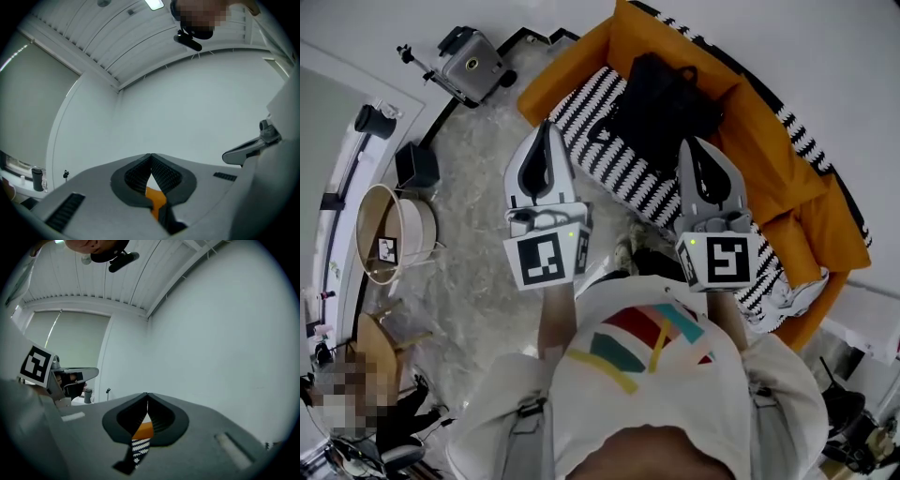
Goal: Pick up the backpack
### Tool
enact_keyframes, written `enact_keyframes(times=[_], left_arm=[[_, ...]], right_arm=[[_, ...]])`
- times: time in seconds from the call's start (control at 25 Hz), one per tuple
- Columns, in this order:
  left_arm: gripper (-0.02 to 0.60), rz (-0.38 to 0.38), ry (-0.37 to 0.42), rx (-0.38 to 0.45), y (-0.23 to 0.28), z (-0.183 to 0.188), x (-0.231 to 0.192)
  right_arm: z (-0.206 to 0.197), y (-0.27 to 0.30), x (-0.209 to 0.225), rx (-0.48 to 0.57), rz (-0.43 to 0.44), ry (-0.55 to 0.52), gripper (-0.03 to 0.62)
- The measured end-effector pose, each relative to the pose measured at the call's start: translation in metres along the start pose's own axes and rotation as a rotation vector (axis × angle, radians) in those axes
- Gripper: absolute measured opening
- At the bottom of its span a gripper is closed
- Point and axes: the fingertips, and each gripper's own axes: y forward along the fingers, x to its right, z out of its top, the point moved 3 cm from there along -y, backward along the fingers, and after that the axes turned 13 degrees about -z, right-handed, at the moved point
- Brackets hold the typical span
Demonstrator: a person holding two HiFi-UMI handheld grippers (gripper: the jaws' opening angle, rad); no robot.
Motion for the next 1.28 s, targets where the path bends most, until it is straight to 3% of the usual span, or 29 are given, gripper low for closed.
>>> enact_keyframes(times=[0.2, 0.36, 0.6, 1.08, 1.28], left_arm=[[0.015, -0.021, 0.001, 0.004, 0.04, 0.0, 0.012], [0.015, -0.063, -0.002, 0.002, 0.067, -0.005, 0.029], [0.015, -0.122, -0.021, -0.006, 0.092, -0.012, 0.031], [0.017, -0.331, -0.048, 0.014, 0.155, -0.019, 0.036], [0.017, -0.409, -0.041, 0.017, 0.179, -0.026, 0.04]], right_arm=[[-0.001, 0.015, 0.034, 0.019, -0.03, 0.018, 0.005], [-0.014, 0.028, 0.068, -0.003, -0.112, 0.052, 0.005], [-0.018, 0.035, 0.083, -0.008, -0.178, 0.068, 0.005], [0.0, 0.039, 0.1, 0.032, -0.385, 0.025, 0.005], [-0.001, 0.052, 0.106, 0.032, -0.407, 0.0, 0.005]])
